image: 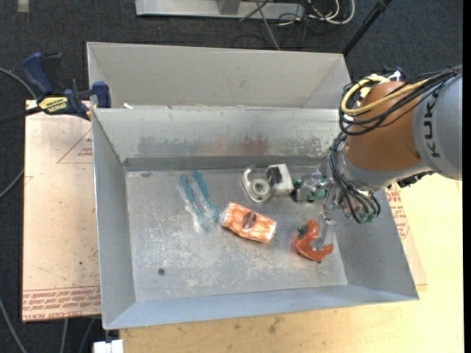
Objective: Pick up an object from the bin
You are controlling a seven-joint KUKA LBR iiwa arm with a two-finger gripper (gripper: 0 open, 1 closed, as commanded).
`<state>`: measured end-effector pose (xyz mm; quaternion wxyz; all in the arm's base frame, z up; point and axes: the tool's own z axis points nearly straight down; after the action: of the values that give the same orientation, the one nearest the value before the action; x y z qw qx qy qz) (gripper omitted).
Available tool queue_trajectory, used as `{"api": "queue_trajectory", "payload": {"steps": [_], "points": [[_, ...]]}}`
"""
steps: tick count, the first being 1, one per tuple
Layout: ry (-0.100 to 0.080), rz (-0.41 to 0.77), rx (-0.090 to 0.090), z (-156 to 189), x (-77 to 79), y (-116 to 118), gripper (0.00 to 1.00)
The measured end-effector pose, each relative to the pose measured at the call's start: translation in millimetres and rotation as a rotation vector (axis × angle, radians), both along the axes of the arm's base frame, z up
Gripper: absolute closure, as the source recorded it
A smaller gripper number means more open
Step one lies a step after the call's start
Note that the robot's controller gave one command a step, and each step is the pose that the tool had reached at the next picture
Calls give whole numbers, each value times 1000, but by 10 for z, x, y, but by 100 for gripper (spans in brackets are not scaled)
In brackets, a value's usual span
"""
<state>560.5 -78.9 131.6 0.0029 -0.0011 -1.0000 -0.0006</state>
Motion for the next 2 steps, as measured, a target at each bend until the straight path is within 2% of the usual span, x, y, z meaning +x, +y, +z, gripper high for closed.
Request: {"api": "queue_trajectory", "payload": {"steps": [1, 2], "points": [[-6, 2, -1, 45, 12, 3, 0], [-11, 19, -1, -456, -219, 366, 0]]}}
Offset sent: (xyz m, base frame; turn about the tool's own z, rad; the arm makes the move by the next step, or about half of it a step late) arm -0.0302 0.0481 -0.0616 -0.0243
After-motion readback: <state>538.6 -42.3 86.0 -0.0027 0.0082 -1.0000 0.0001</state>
